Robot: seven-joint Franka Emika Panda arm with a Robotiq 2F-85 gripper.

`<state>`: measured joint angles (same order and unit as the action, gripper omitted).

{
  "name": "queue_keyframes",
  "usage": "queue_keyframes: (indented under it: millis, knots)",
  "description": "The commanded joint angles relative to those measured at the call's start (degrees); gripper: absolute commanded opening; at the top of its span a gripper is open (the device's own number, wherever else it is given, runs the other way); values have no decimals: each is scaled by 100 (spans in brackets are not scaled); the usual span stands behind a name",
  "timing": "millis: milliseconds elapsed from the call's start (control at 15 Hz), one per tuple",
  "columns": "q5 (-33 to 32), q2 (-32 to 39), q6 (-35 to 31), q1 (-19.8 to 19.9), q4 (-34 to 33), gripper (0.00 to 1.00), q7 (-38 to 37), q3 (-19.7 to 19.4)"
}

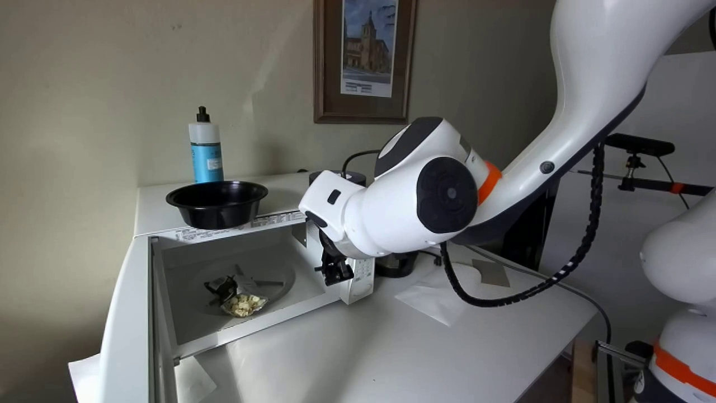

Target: Open the microwave door then place the black packet from the microwave in the black bowl.

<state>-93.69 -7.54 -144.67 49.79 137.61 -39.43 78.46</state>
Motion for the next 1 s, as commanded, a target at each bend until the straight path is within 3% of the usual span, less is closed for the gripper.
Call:
queue_keyframes:
  millis: [0, 267, 600, 733, 800, 867, 933]
  knots:
    - [1, 21, -10, -11, -11, 100, 10, -31]
    - [1, 12, -16, -22, -38, 100, 14, -71]
    - [-720, 954, 550, 289, -38, 100, -527, 693]
    - [-916, 1204, 856, 267, 34, 100, -667, 757]
    - [-961, 1406, 1016, 201, 70, 100, -626, 666]
    - [-824, 1254, 985, -948, 85, 100, -573, -541]
    - [-957, 1855, 1521, -258, 63, 100, -430, 201]
